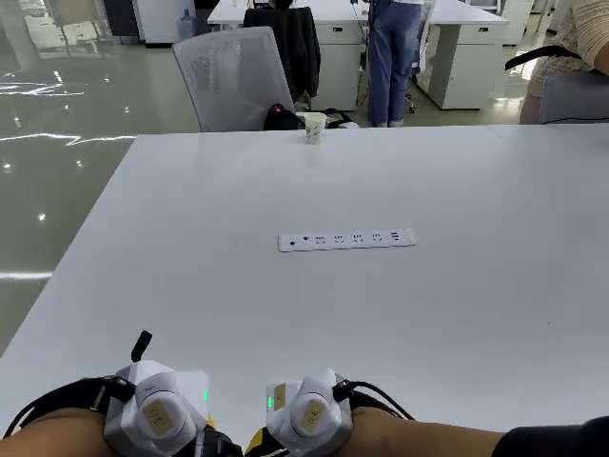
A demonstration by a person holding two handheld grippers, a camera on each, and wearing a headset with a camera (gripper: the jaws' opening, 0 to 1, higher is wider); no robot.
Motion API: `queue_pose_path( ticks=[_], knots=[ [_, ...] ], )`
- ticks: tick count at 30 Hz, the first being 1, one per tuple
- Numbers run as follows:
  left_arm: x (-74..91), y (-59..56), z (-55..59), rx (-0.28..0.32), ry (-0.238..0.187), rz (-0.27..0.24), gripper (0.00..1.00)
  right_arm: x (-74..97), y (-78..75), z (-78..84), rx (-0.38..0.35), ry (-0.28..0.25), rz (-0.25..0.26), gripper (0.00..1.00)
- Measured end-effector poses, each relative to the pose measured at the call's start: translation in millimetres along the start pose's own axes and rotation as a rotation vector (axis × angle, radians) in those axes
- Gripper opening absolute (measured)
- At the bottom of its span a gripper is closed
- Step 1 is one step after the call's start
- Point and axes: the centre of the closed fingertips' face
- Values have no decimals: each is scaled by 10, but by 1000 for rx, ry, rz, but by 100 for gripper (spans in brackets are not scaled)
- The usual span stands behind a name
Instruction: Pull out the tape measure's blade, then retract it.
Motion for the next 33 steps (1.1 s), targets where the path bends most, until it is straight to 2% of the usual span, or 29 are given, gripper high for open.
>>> queue_pose_path(
  ticks=[33],
  knots=[
    [3, 9, -9, 10, 0, 0, 31, 189, 45, 203, -29, 53, -13, 11]
  ],
)
Point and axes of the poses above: the centre of the closed fingertips' face, and the gripper's own axes: x roughly backward along the fingers, y roughly to its left, z roughly out of its underside, and after that the axes turned 14 degrees about -z, right-handed
